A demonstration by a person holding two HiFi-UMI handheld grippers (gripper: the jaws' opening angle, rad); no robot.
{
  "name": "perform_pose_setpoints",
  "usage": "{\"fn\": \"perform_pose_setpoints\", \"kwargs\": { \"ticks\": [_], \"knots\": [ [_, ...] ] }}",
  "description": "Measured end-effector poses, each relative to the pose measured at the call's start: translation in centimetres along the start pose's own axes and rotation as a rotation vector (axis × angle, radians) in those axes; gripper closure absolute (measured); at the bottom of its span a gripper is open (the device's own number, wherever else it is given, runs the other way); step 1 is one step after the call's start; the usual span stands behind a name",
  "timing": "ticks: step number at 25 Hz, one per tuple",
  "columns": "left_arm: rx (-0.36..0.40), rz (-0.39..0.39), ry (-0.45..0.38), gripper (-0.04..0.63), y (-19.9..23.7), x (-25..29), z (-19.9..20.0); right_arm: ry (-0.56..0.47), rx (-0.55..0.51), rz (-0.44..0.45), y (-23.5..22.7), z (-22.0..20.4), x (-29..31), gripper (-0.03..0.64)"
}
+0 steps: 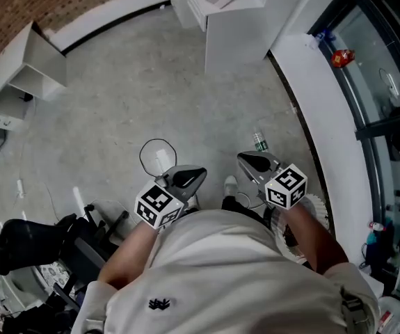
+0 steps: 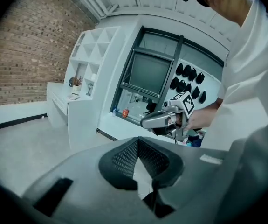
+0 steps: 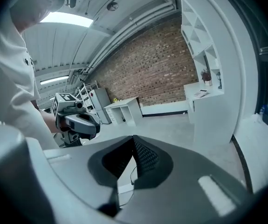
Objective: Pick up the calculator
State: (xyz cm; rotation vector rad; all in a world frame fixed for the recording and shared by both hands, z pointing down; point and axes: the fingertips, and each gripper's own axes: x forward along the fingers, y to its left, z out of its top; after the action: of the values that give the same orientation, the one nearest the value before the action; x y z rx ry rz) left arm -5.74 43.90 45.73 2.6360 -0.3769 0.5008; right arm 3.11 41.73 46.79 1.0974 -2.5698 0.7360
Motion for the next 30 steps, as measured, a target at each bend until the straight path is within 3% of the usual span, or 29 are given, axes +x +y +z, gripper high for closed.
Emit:
{"fn": "perform_pose_setpoints", "kwargs": {
  "ticks": [2,4,5,10,17,23,30],
  "knots": [
    [0.006,0.007,-0.005,0.591,-0.3,1.8,1.1,-0.024,0.018,0.022,-1.6,0.5,-0.9,0.603],
    [0.010,0.011,-0.007,0.591,-0.8,3.8,2.1,-0.040,0.031,0.043,-3.4,1.0,-2.0,0.486],
    [0.012,0.013,-0.008,0.591,-1.1,4.8,2.6,-0.045,0.028,0.044,-4.5,1.2,-2.6,0.474],
    [0.012,0.044,-0.017,0.591,-1.8,9.6,4.8,-0.085,0.011,0.046,-10.1,2.2,-5.0,0.465],
    [-0.005,0.082,-0.022,0.591,-0.6,13.1,6.7,-0.060,-0.006,0.066,-16.0,2.9,-4.7,0.465],
    [0.003,0.092,-0.018,0.591,5.3,14.3,9.0,-0.033,-0.048,0.045,-20.7,5.7,-1.1,0.466],
    [0.028,0.056,-0.037,0.591,15.9,14.5,14.2,-0.030,-0.048,-0.020,-25.9,12.0,6.0,0.468]
  ]
}}
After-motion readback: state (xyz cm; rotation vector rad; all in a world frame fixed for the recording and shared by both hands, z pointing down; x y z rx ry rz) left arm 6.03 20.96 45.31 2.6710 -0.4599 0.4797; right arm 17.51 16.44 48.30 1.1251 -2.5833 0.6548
